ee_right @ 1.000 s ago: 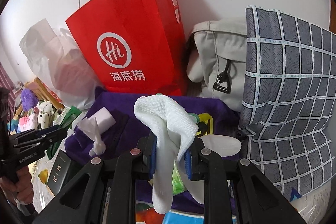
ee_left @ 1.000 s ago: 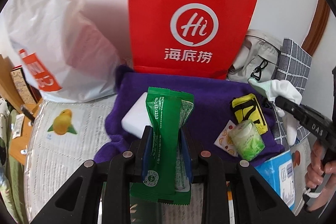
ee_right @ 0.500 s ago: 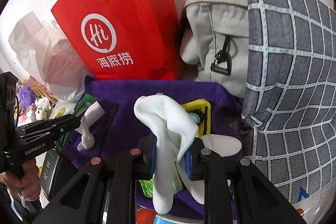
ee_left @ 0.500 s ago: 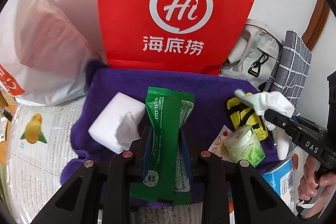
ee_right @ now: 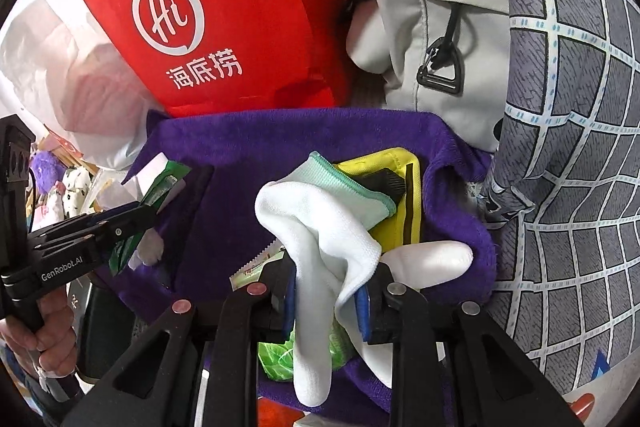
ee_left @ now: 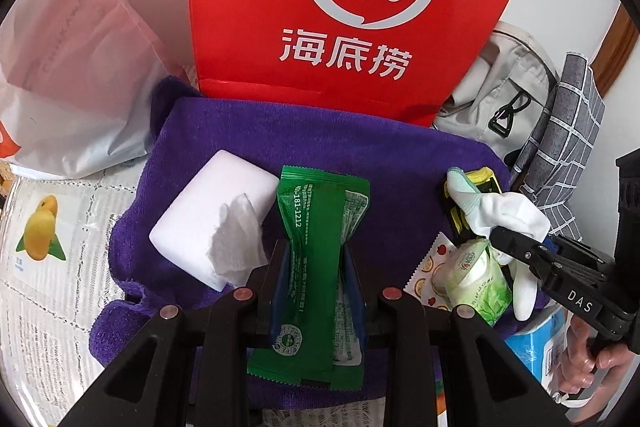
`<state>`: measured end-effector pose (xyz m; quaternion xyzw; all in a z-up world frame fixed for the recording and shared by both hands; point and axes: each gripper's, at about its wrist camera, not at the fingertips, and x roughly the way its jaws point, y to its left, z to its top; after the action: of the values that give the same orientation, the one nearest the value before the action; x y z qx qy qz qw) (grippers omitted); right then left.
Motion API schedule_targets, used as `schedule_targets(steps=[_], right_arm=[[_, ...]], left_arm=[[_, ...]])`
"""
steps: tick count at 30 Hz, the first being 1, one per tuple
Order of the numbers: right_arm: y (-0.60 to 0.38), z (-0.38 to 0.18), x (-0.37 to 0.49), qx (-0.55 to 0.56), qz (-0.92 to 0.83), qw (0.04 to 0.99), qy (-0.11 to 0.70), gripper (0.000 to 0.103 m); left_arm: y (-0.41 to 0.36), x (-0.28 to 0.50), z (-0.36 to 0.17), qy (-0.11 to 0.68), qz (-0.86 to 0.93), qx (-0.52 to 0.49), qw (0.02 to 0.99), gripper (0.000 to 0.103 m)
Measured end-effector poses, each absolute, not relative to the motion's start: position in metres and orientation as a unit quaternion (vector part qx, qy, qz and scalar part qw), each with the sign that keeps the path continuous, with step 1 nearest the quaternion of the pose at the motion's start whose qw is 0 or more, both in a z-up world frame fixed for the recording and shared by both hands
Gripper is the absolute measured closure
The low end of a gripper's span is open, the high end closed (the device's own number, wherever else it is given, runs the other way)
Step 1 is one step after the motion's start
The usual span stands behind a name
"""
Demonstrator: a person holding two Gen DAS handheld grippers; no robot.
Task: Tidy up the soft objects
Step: 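Open both tools to release the packet and glove onto the towel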
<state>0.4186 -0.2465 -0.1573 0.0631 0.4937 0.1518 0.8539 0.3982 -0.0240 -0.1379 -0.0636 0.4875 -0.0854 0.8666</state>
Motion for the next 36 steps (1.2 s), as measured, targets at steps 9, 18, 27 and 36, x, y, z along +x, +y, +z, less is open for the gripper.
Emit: schedule_targets(steps=[9, 18, 27, 36], right_arm=[[-0.243, -0.154, 0.419, 0.056, 0.149, 0.856, 0.491, 0.075], [-0.245, -0.146, 0.416, 0.059, 0.15, 0.863, 0.479, 0.048], [-0.246, -0.127, 0.407, 0.065, 0.145, 0.876, 0.455, 0.035], [-0.236, -0.097, 0.389, 0.049, 0.135, 0.894, 0.424, 0.035]], left_arm=[[-0.025, 0.4, -0.14, 0.492, -0.077, -0.057, 0.865, 0.076], [-0.025, 0.401, -0.139, 0.497, -0.079, -0.064, 0.862, 0.064], [-0.024, 0.394, -0.124, 0.48, -0.083, -0.069, 0.871, 0.052], [-0.023, 0.379, -0.101, 0.456, -0.074, -0.06, 0.885, 0.052]])
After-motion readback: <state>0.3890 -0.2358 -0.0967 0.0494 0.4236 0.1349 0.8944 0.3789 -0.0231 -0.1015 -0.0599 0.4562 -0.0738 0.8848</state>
